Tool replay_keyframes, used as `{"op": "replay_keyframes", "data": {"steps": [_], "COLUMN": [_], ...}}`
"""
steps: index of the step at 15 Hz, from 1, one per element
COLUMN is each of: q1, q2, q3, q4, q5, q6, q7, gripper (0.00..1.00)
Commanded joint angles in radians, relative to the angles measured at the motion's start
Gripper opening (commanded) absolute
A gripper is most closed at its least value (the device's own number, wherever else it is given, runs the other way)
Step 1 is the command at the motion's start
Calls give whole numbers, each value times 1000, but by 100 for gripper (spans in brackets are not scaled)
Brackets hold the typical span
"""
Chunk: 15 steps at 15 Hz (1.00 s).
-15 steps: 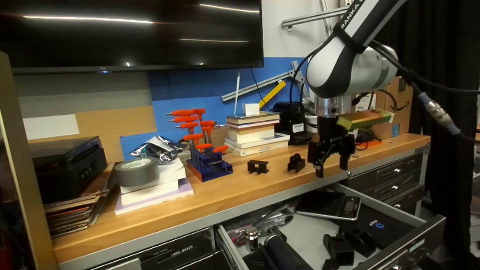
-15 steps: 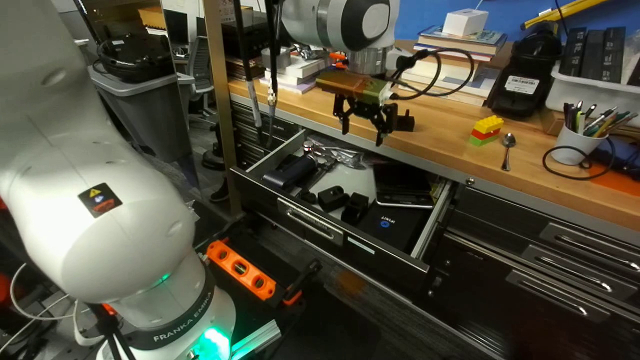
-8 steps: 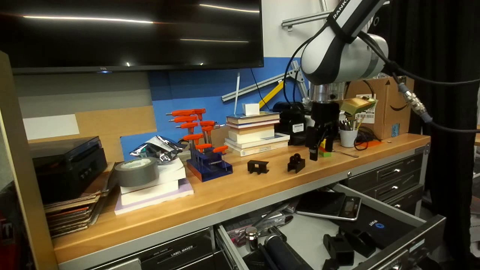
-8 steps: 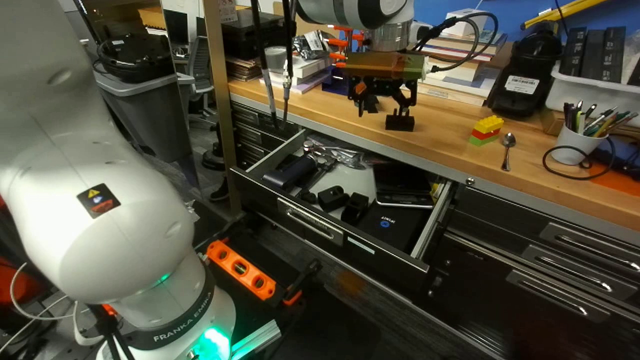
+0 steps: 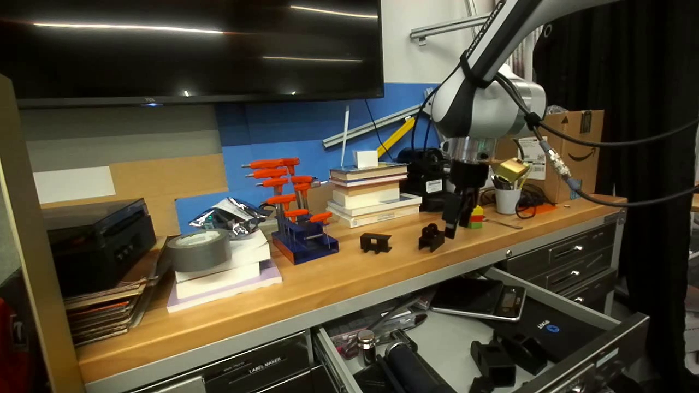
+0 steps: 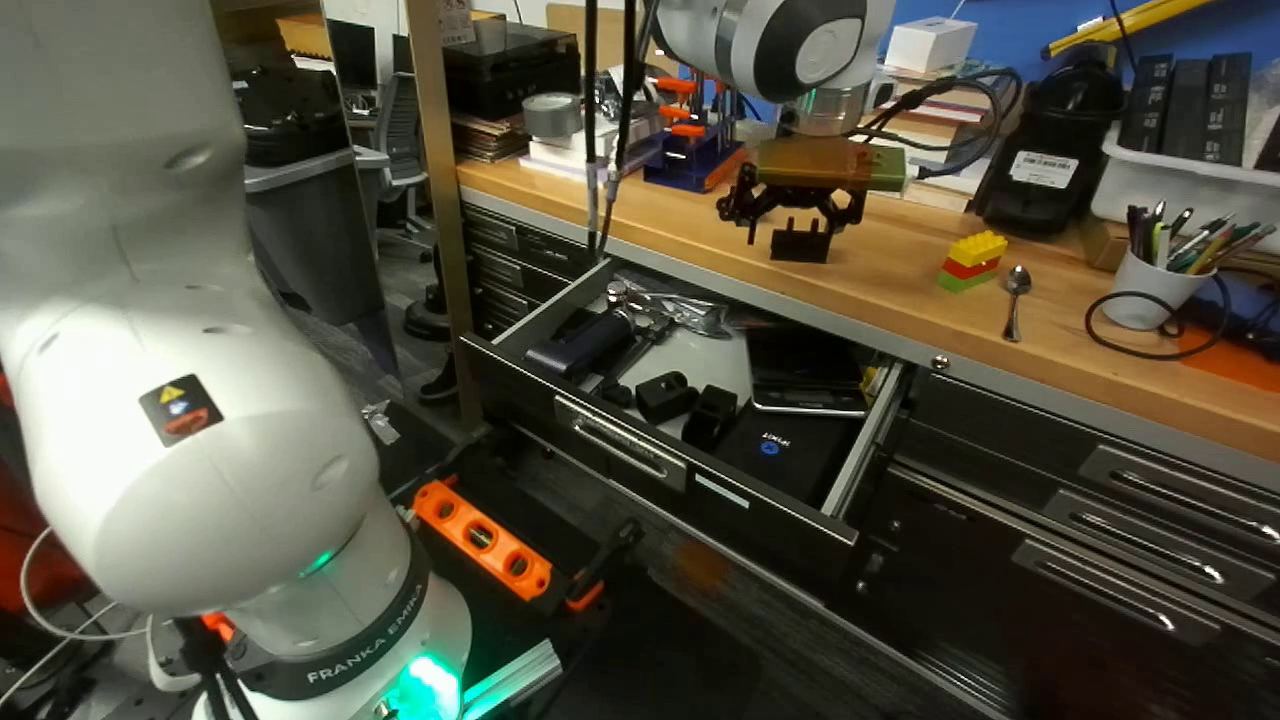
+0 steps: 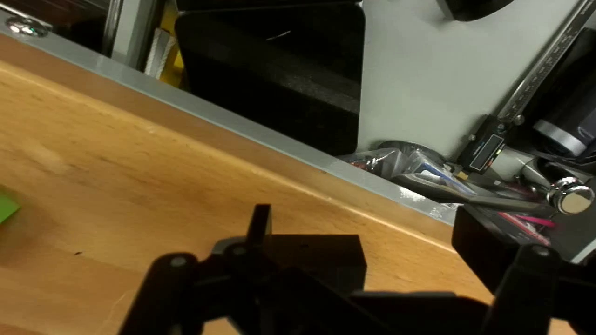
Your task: Pick up the black objects and put them in the open drawer and close it
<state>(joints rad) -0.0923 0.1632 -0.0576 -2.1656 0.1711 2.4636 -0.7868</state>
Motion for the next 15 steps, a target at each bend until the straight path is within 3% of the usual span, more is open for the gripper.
{"op": "replay_keyframes", "data": {"steps": [1, 6, 15], "q1": [-57, -117, -133], "q2": [94, 192, 253], "q3": [30, 74, 123], "q4": [128, 252, 343], "q5": [87, 170, 164], "q6": [-22, -56, -114], "q7": [-109, -173, -159], "gripper": [100, 100, 100]}}
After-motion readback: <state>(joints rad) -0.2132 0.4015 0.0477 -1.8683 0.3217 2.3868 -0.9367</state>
